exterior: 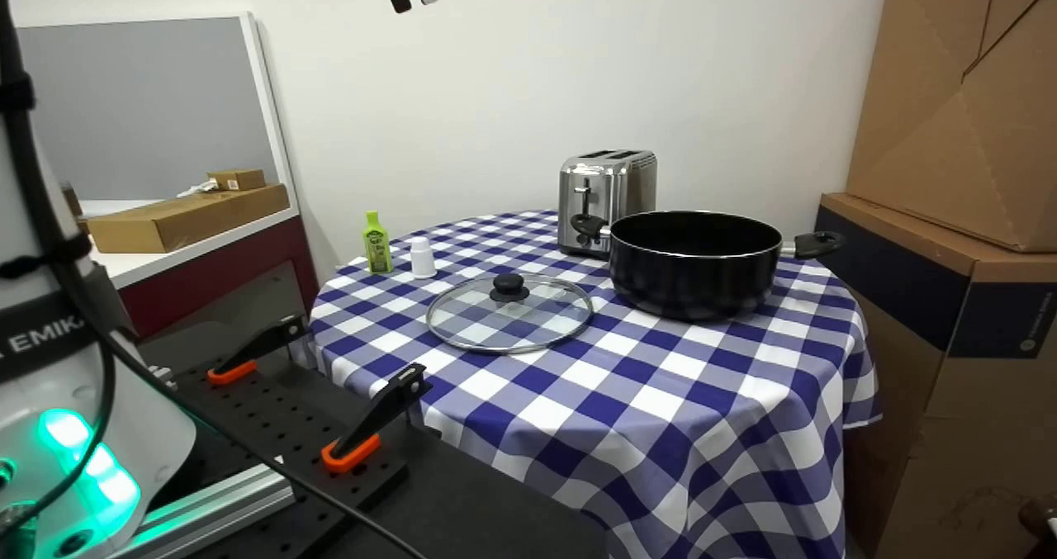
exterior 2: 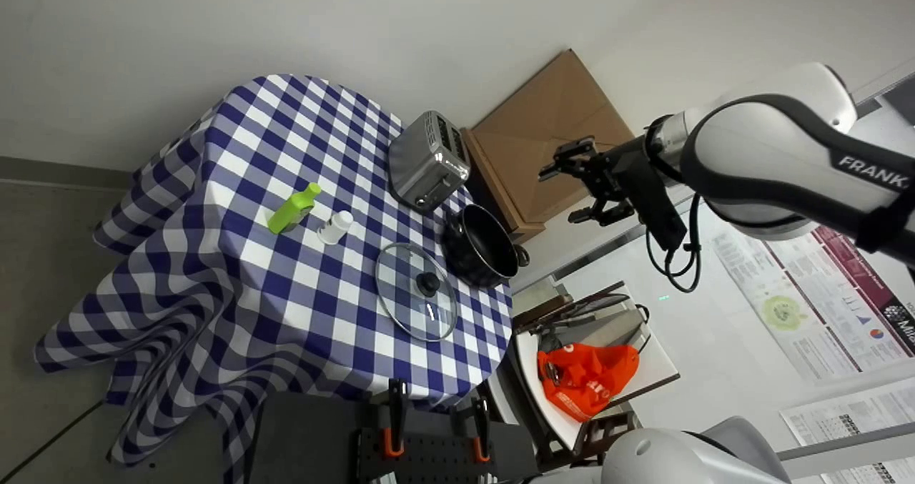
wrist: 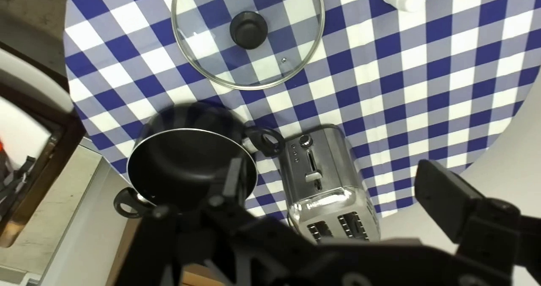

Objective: Pick up the lid from the table and put it on the pot

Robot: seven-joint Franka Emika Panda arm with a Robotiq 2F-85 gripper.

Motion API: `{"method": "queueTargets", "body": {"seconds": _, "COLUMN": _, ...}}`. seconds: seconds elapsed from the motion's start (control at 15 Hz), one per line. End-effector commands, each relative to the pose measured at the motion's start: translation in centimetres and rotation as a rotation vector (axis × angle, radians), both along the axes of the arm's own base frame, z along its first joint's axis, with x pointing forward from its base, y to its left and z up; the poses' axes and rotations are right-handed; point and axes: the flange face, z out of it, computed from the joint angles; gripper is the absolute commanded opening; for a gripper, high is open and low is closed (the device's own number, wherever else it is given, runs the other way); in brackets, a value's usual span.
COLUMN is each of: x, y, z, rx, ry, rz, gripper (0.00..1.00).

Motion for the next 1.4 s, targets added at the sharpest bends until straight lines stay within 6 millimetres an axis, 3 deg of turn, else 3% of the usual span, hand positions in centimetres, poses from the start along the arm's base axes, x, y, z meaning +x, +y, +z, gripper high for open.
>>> {"method": "queueTargets", "body": {"seconds": 0.0, "x": 1.3, "y": -2.8, "z": -4.1, "rx": 0.014, "ry": 0.030, "rz": -0.037, "gripper": 1.00}}
{"method": "queueTargets", "body": {"seconds": 0.53, "x": 3.8, "y": -7.7, "z": -11.9, "rx": 0.051, "ry": 0.148, "rz": -0.086, "gripper": 1.00}}
{"method": "queueTargets", "body": {"seconds": 1.33, "x": 6.4, "y": -8.8, "z": -23.6, "rx": -0.003, "ry": 0.276, "rz": -0.018, "gripper": 1.00}}
